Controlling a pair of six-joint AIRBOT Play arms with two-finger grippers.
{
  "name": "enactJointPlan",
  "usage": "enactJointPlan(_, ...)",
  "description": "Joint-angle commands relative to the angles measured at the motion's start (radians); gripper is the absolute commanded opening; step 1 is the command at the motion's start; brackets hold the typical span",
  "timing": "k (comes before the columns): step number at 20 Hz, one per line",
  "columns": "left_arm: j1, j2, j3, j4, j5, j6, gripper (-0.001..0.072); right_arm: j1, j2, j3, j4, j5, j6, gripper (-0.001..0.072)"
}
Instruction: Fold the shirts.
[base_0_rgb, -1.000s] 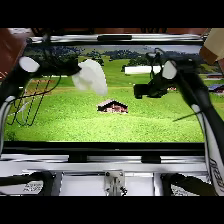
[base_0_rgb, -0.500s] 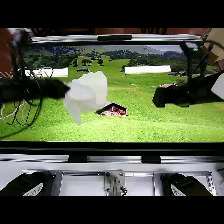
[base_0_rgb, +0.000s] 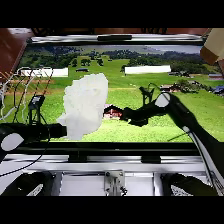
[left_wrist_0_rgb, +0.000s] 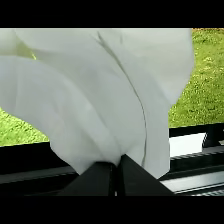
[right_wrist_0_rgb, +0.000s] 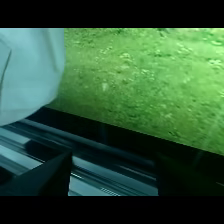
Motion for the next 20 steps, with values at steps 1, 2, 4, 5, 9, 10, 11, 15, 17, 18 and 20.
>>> enactJointPlan(1, 0.000, 0.092, -0.046, 0.037, -0.015, -0.063, 0.0030, 0.062, -0.203, -0.032, 0.341, -0.170, -0.112, 0.0631)
enactJointPlan(2, 0.000, 0.114, -0.046, 0.037, -0.015, -0.074, 0.0030, 0.095, -0.243, -0.032, 0.404, -0.199, -0.141, 0.0631)
enactJointPlan(4, 0.000, 0.148, -0.046, 0.037, -0.015, -0.079, 0.0030, 0.158, -0.288, -0.032, 0.520, -0.253, -0.211, 0.0631)
enactJointPlan(5, 0.000, 0.160, -0.046, 0.037, -0.015, -0.079, 0.0030, 0.185, -0.296, -0.032, 0.560, -0.285, -0.234, 0.0631)
enactJointPlan(9, 0.000, 0.179, -0.046, 0.036, -0.015, -0.079, 0.0030, 0.289, -0.297, -0.032, 0.651, -0.436, -0.255, 0.0631)
enactJointPlan(10, 0.000, 0.179, -0.046, 0.036, -0.015, -0.079, 0.0030, 0.314, -0.297, -0.032, 0.662, -0.478, -0.254, 0.0631)
enactJointPlan(11, 0.000, 0.179, -0.046, 0.032, -0.015, -0.079, 0.0030, 0.335, -0.297, -0.032, 0.678, -0.517, -0.252, 0.0631)
enactJointPlan(15, 0.000, 0.179, -0.046, 0.002, -0.014, -0.078, 0.0030, 0.386, -0.297, -0.032, 0.789, -0.672, -0.251, 0.0631)
enactJointPlan(17, 0.000, 0.179, -0.046, 0.003, -0.013, -0.077, 0.0030, 0.393, -0.297, -0.032, 0.825, -0.702, -0.251, 0.0606)
enactJointPlan(18, 0.000, 0.179, -0.046, 0.003, -0.011, -0.074, 0.0030, 0.393, -0.297, -0.032, 0.824, -0.700, -0.252, 0.0356)
enactJointPlan(20, 0.000, 0.179, -0.046, 0.003, 0.017, -0.075, 0.0030, 0.392, -0.296, -0.032, 0.832, -0.699, -0.253, 0.0052)
